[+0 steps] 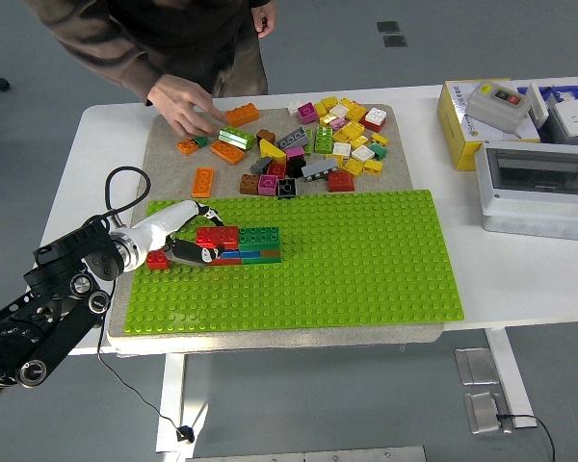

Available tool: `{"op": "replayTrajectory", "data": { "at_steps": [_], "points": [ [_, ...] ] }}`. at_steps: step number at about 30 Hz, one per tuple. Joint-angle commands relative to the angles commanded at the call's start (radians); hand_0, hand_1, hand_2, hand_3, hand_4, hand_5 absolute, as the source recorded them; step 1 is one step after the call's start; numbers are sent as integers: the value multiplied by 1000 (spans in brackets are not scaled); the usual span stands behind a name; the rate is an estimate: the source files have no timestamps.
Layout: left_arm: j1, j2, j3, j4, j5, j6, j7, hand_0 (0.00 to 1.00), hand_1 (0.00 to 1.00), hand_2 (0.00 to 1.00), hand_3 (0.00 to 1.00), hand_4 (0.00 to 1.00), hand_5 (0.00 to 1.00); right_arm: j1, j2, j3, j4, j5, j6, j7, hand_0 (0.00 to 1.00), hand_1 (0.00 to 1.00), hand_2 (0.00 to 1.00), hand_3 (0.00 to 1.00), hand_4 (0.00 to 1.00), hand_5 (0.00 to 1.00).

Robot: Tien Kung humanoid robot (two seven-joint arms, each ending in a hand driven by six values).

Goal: Pick up the brick,pile it on top of brick,press brick,pick up the brick,pile it on top of brick,press brick

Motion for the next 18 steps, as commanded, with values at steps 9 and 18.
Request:
{"op": "replayTrajectory", "data": {
  "at_steps": [9, 18],
  "points": [
    [-1, 0, -3, 3, -1, 0, -3, 998, 974, 944, 624, 590, 217, 1, 0, -3, 0, 2, 0, 1, 698, 643, 588, 763, 599, 998],
    [-1, 1, -4, 5, -2, -1, -5, 998, 978, 951, 671, 627, 220, 1, -1, -4, 0, 3, 0, 2, 698, 643, 587, 762, 599, 998]
  ]
}}
